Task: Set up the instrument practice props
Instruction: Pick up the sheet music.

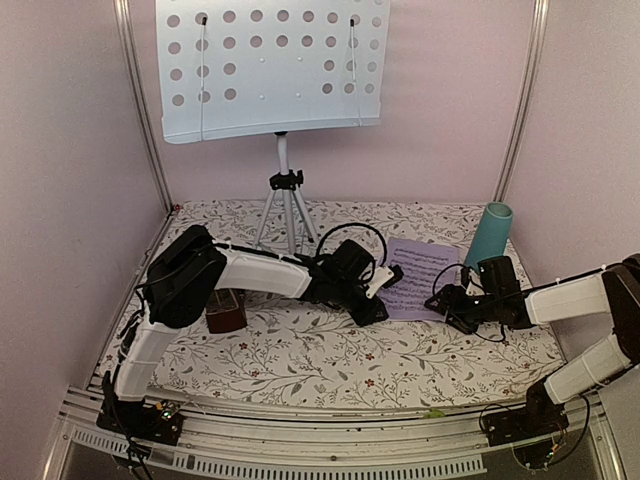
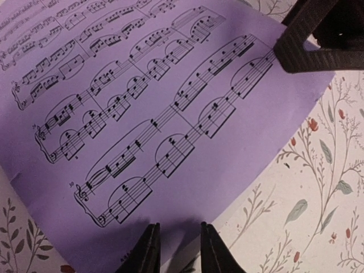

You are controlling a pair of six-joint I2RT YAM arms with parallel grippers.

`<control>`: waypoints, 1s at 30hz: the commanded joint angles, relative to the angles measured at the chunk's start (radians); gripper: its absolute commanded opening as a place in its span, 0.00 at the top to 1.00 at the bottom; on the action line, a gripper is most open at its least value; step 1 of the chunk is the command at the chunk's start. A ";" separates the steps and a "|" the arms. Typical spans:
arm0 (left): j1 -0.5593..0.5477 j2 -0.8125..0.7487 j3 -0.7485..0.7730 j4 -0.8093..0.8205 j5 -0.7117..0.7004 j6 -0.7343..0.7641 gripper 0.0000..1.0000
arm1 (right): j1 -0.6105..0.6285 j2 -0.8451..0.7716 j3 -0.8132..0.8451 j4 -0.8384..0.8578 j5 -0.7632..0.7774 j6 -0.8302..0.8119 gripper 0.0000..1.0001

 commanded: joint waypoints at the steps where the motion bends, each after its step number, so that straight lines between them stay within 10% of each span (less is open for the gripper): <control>1: -0.001 0.031 0.007 -0.023 0.019 -0.003 0.74 | -0.009 -0.050 0.023 -0.045 0.002 0.018 0.26; 30: -0.009 0.018 0.004 -0.015 0.046 0.018 0.76 | -0.152 0.188 0.109 0.128 -0.073 0.009 0.54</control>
